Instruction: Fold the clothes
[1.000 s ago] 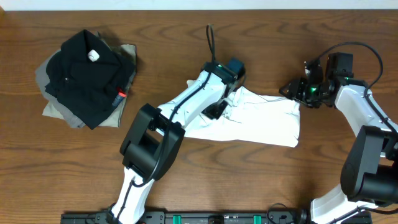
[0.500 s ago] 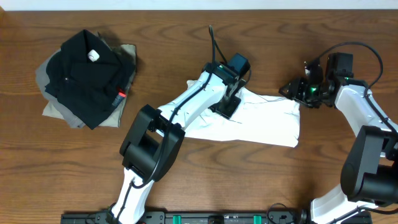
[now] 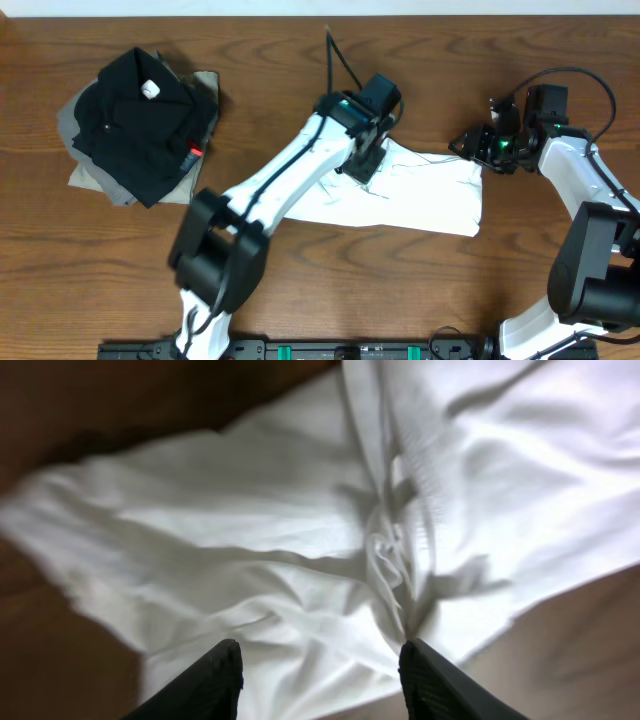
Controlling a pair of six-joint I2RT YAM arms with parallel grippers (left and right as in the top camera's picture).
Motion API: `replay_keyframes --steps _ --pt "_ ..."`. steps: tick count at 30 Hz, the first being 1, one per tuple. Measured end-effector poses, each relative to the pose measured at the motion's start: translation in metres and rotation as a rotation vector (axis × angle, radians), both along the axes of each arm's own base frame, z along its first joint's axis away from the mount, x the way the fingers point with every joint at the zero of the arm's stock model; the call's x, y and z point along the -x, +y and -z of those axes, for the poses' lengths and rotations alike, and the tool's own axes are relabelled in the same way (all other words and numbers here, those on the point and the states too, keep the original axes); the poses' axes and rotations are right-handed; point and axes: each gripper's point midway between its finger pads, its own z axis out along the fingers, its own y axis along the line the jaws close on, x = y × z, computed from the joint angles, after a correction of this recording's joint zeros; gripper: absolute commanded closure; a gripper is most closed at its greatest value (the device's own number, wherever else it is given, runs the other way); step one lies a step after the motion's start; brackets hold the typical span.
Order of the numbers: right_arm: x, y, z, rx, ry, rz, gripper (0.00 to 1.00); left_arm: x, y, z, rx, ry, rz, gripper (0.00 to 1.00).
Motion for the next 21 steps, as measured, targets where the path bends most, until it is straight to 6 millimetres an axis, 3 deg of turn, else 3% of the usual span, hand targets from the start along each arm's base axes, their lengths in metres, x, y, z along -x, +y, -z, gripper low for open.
replay_keyframes --steps 3,5,14,18,21 --pt "0.0 -0.001 0.0 0.003 0.0 0.001 0.47 0.001 -0.002 -0.017 0.026 -0.035 0.006 0.47" --pt "0.0 -0.001 0.0 0.005 0.0 0.001 0.47 0.003 -0.006 -0.018 0.029 -0.036 0.016 0.47" --pt "0.0 -0.001 0.001 0.006 0.002 0.002 0.47 0.02 -0.024 0.034 -0.028 0.068 0.092 0.48" --pt "0.0 -0.001 0.001 0.006 0.003 0.002 0.46 0.019 -0.024 0.041 -0.036 0.074 0.105 0.66" --pt "0.001 -0.001 0.001 0.006 0.004 0.002 0.46 0.016 -0.027 0.041 -0.027 0.06 0.116 0.7"
